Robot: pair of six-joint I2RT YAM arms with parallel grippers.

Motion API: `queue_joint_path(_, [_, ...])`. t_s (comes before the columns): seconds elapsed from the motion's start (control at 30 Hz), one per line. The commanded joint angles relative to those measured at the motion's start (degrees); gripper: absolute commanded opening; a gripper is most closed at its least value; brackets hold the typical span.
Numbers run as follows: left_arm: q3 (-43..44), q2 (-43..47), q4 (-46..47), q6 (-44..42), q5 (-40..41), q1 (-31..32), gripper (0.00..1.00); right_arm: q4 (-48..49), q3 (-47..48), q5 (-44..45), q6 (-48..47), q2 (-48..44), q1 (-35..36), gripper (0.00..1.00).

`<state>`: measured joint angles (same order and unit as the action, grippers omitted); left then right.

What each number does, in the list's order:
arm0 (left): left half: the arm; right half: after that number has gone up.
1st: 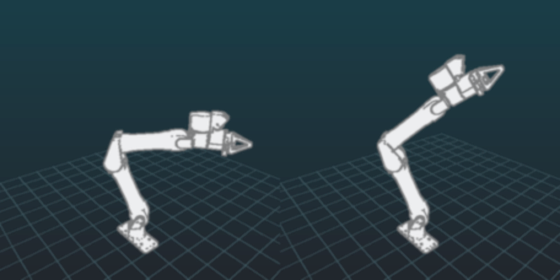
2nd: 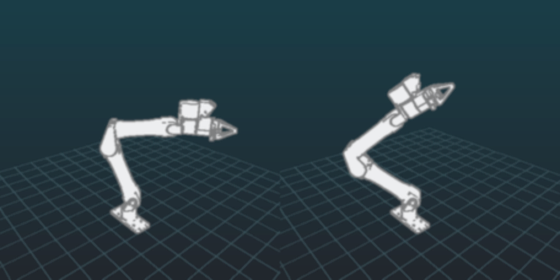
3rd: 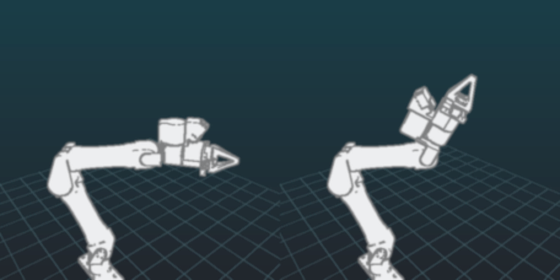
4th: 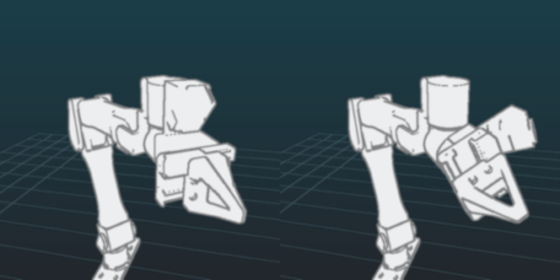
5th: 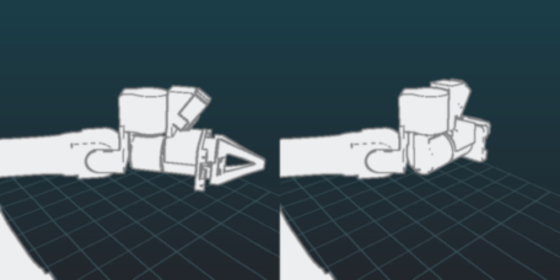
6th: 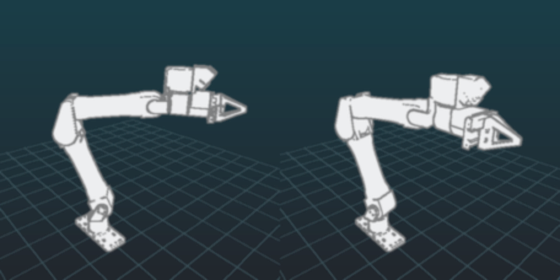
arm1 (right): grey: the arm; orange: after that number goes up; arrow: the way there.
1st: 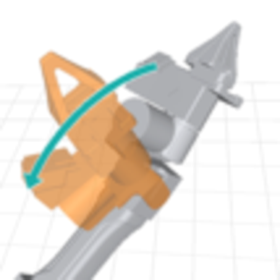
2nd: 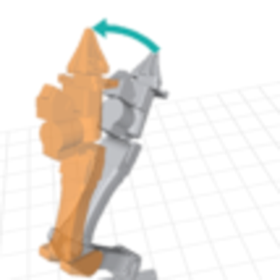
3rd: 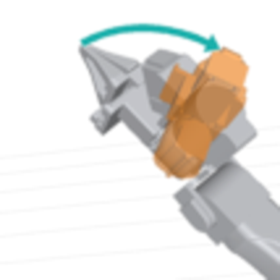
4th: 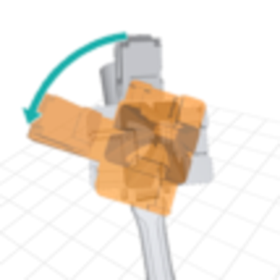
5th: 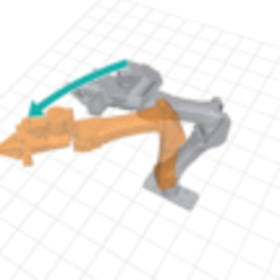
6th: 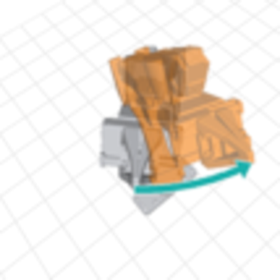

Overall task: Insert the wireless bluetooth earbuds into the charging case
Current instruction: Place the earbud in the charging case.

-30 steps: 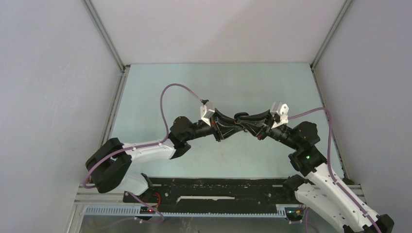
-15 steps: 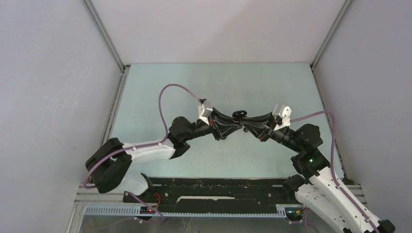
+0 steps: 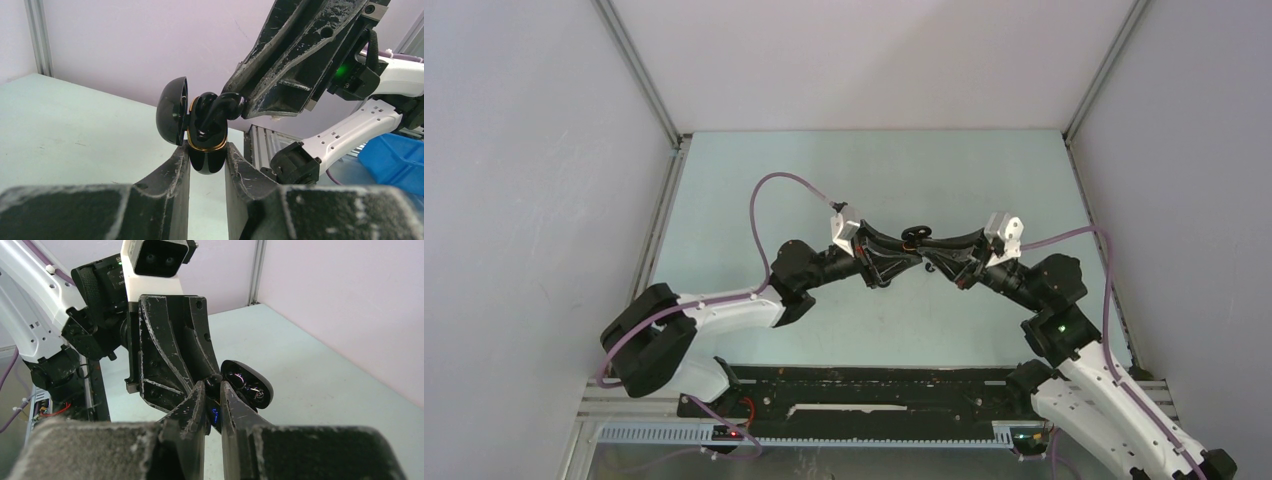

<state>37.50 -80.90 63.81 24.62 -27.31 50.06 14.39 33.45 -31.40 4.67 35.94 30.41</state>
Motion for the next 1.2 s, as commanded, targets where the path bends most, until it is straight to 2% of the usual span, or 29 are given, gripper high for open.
queue_joint_path(0.0, [0.8,-0.5,3.3,0.9,-0.8,-0.3,0.0,3.1,0.6,1.7,0.8,0.7,0.2,0.0])
queue_joint_path(0.47, [0.2,0.2,1.1,-0.9,-0.3,-0.3,0.0,-3.0,4.5,1.9,1.6,3.3,-0.3,0.0])
queue_joint_path(1.07, [1.4,0.5,-10.6,-6.5,5.0,-0.2,0.0,-4.6,5.9,1.2,0.8,3.5,-1.4,0.0])
queue_joint_path(1.1, [1.4,0.4,-10.7,-6.5,5.3,-0.2,0.0,-4.6,5.9,1.1,0.6,3.4,-1.7,0.01])
queue_joint_path(1.17, [1.6,-0.1,-10.9,-6.5,5.4,-0.2,0.0,-7.0,6.9,0.2,-0.5,3.4,-2.4,0.14])
